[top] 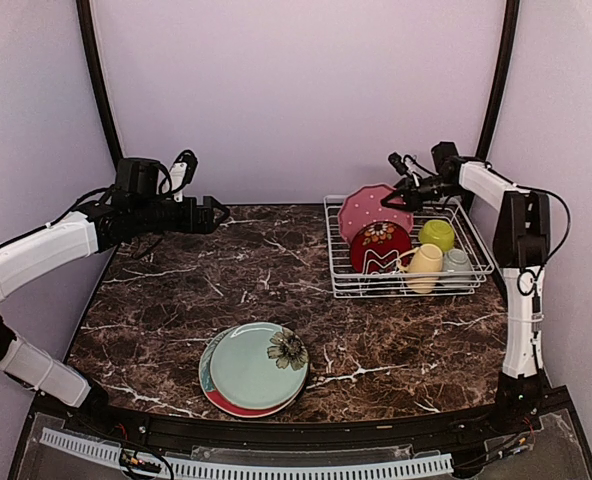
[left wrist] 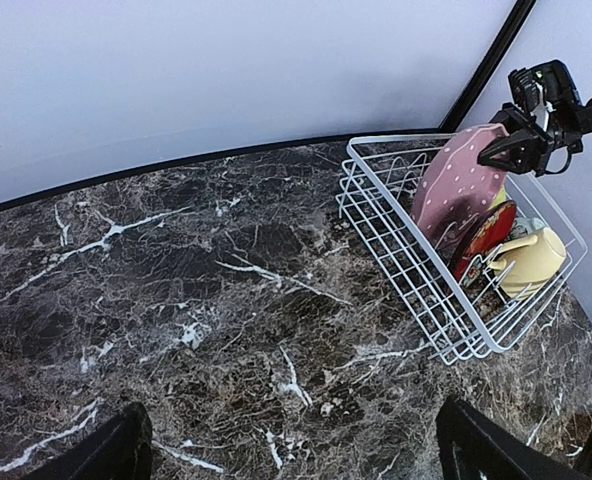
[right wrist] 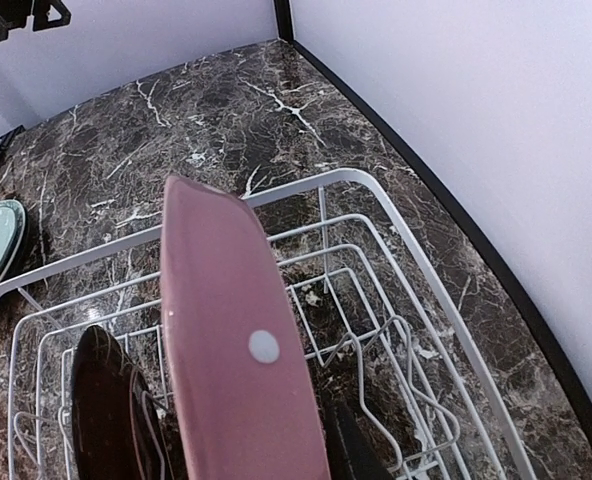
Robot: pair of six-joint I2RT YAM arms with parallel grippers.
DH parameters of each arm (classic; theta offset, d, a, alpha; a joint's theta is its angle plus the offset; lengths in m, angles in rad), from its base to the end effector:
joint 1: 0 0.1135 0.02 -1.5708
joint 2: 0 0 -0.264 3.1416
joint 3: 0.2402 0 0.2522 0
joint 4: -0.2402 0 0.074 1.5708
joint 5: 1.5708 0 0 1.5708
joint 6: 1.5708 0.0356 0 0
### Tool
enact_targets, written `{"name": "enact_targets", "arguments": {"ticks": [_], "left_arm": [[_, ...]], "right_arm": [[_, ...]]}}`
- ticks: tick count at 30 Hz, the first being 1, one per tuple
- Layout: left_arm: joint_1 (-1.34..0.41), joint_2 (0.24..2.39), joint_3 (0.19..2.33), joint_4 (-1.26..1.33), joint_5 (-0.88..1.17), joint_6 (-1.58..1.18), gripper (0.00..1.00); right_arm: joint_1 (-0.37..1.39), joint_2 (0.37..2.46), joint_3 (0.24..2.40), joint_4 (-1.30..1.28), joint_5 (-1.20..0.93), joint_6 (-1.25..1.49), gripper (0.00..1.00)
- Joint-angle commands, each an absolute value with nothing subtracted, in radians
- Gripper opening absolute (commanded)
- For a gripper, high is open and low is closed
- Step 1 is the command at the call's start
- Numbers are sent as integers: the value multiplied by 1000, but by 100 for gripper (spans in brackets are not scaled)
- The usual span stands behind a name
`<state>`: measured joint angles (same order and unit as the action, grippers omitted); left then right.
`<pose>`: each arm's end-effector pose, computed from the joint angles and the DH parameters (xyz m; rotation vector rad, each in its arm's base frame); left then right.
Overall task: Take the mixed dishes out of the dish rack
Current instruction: Grab the plate from the dish rack, then place the plate with another plate.
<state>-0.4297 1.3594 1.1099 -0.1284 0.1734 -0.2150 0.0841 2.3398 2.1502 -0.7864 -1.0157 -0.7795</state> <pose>0.2867 -0.1381 0.3290 0.3294 1.9623 -0.5910 0.5031 0.0728 0.2391 -1.2124 1.7693 0.8855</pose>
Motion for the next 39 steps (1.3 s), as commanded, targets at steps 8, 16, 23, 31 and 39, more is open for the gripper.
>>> {"name": "enact_targets", "arguments": {"ticks": [8,16,23,31,39], "left_arm": [[-425,1349,1119,-112,203,-228,98],[-425,1339,1117,-109,206,-236,98],[-425,1316,1114,-102,211,-240,98],[-425,1290,1112,-95,215,-245,98],[-425,1268,1110,-94,215,-247,98]], "right_arm": [[118,2056,2041,-740,-887,-679,0],[174,1839,1832,-475,-587,-613,0],[240,1585,1463,-70,-338,-582,0],[264,1415,1216,269,-91,-461,0],[271,1350,1246,163,302,-171,0]]}}
